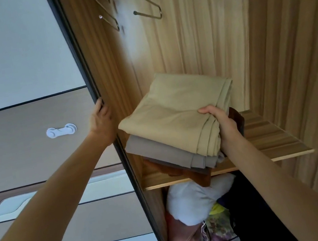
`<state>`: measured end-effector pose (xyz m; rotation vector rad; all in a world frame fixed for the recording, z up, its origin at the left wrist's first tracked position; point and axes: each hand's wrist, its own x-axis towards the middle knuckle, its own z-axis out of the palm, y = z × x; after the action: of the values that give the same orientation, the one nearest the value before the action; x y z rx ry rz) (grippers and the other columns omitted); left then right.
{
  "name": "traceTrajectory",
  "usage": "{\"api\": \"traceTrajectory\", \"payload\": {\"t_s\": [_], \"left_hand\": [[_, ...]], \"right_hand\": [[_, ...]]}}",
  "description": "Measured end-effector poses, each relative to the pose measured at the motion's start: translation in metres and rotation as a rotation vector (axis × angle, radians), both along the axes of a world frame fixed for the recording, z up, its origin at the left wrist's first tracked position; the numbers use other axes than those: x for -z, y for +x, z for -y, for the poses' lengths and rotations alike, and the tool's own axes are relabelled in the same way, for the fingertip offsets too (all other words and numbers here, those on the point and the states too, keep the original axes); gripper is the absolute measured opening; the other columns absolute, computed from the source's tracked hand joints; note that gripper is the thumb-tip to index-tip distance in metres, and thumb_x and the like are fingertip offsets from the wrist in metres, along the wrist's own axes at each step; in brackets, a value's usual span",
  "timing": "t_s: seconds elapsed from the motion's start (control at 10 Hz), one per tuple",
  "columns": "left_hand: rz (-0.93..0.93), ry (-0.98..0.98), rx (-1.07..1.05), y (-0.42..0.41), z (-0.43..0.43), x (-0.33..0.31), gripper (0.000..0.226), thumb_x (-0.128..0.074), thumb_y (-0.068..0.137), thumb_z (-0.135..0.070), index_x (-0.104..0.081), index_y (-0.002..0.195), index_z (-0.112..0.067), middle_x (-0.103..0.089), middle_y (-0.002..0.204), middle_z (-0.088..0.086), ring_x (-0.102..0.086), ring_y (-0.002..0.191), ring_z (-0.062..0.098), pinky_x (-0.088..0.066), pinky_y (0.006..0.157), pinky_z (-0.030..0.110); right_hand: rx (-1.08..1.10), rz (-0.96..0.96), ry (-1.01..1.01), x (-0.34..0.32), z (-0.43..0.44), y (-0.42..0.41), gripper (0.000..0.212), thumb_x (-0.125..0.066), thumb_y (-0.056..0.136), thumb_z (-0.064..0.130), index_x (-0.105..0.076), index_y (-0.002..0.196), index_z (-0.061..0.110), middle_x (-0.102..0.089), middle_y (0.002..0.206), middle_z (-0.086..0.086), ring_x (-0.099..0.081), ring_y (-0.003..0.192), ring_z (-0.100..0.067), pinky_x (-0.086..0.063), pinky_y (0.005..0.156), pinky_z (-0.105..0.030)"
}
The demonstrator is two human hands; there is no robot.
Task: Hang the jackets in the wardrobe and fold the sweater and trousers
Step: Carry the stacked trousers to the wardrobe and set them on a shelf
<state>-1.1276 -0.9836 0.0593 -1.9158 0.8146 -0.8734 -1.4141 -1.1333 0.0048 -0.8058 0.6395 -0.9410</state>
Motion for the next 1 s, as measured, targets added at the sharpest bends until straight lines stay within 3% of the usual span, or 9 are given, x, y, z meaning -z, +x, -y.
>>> {"api": "traceTrajectory", "payload": {"t_s": [0.2, 0.3, 0.4, 0.5, 0.6, 0.7, 0.8, 0.9, 1.0], "left_hand": [[0.000, 0.029, 0.011, -0.009, 0.006, 0.000, 0.081, -0.036, 0.092, -0.062, -0.007, 0.158, -0.026, -0.014, 0.165, 0.006, -0.001, 0.153, 0.029, 0.011, 0.120, 0.056], [-0.034, 0.001, 0.029, -0.003, 0.000, -0.001, 0.076, -0.040, 0.092, -0.060, -0.018, 0.157, -0.027, -0.016, 0.165, 0.006, -0.001, 0.153, 0.029, 0.011, 0.120, 0.056], [-0.079, 0.000, -0.029, -0.001, -0.005, 0.000, 0.074, -0.043, 0.091, -0.060, -0.024, 0.155, -0.029, -0.009, 0.166, 0.008, 0.002, 0.153, 0.030, 0.011, 0.119, 0.057], [-0.337, -0.160, -0.005, -0.014, 0.006, -0.006, 0.062, -0.046, 0.094, -0.050, -0.034, 0.151, -0.029, -0.026, 0.161, 0.009, -0.012, 0.151, 0.030, 0.004, 0.119, 0.056], [-1.422, -0.891, 0.022, -0.035, 0.023, -0.018, 0.087, -0.032, 0.090, -0.076, -0.026, 0.156, -0.020, -0.044, 0.152, 0.008, -0.040, 0.140, 0.031, -0.022, 0.118, 0.050], [-2.174, -1.123, 0.047, -0.071, 0.040, -0.014, 0.102, -0.051, 0.076, -0.084, -0.028, 0.155, -0.024, -0.045, 0.152, 0.002, -0.049, 0.136, 0.025, -0.036, 0.114, 0.045], [-2.196, -0.968, 0.013, -0.097, 0.062, 0.011, 0.073, -0.065, 0.081, -0.068, -0.058, 0.135, -0.020, -0.070, 0.125, 0.003, -0.067, 0.114, 0.021, -0.042, 0.110, 0.042], [-2.404, -1.130, 0.123, -0.104, 0.082, 0.036, 0.063, -0.075, 0.078, -0.056, -0.068, 0.126, -0.016, -0.066, 0.130, 0.012, -0.065, 0.117, 0.027, -0.044, 0.108, 0.041], [-2.525, -1.233, 0.178, -0.106, 0.097, 0.058, 0.082, -0.091, 0.053, -0.055, -0.071, 0.120, -0.014, -0.069, 0.123, 0.013, -0.069, 0.105, 0.026, -0.054, 0.092, 0.037]], "right_hand": [[-0.086, -0.038, -0.029, -0.005, -0.005, 0.011, 0.064, -0.090, 0.054, 0.025, -0.071, 0.112, 0.009, -0.077, 0.102, -0.006, -0.074, 0.092, -0.023, -0.060, 0.078, -0.035], [-0.072, -0.045, -0.028, -0.003, -0.001, 0.005, 0.063, -0.089, 0.056, 0.024, -0.070, 0.114, 0.010, -0.076, 0.103, -0.006, -0.074, 0.093, -0.023, -0.059, 0.075, -0.033], [-0.076, -0.049, -0.064, 0.003, 0.007, -0.005, 0.059, -0.088, 0.060, 0.023, -0.071, 0.115, 0.011, -0.076, 0.107, -0.006, -0.073, 0.097, -0.024, -0.059, 0.084, -0.037], [-0.068, -0.058, -0.072, 0.008, 0.022, -0.016, 0.055, -0.087, 0.061, 0.022, -0.071, 0.112, 0.012, -0.076, 0.107, -0.005, -0.072, 0.098, -0.024, -0.058, 0.082, -0.037], [-0.097, -0.082, -0.093, 0.011, 0.042, -0.029, 0.054, -0.087, 0.061, 0.022, -0.071, 0.112, 0.013, -0.076, 0.106, -0.006, -0.072, 0.097, -0.025, -0.057, 0.080, -0.037], [-0.151, -0.128, -0.109, 0.015, 0.062, -0.040, 0.053, -0.086, 0.062, 0.025, -0.071, 0.111, 0.013, -0.076, 0.103, -0.007, -0.073, 0.095, -0.025, -0.057, 0.075, -0.035], [-0.192, -0.174, -0.112, 0.021, 0.082, -0.048, 0.060, -0.090, 0.053, 0.029, -0.073, 0.108, 0.012, -0.078, 0.098, -0.007, -0.073, 0.093, -0.027, -0.058, 0.080, -0.038], [-0.219, -0.184, -0.136, 0.021, 0.103, -0.058, 0.053, -0.088, 0.054, 0.024, -0.073, 0.104, 0.012, -0.079, 0.085, -0.004, -0.073, 0.088, -0.025, -0.057, 0.076, -0.035], [-0.274, -0.168, -0.182, 0.019, 0.121, -0.067, 0.060, -0.088, 0.049, 0.022, -0.072, 0.106, 0.011, -0.079, 0.085, -0.003, -0.074, 0.081, -0.023, -0.053, 0.065, -0.028]]}}
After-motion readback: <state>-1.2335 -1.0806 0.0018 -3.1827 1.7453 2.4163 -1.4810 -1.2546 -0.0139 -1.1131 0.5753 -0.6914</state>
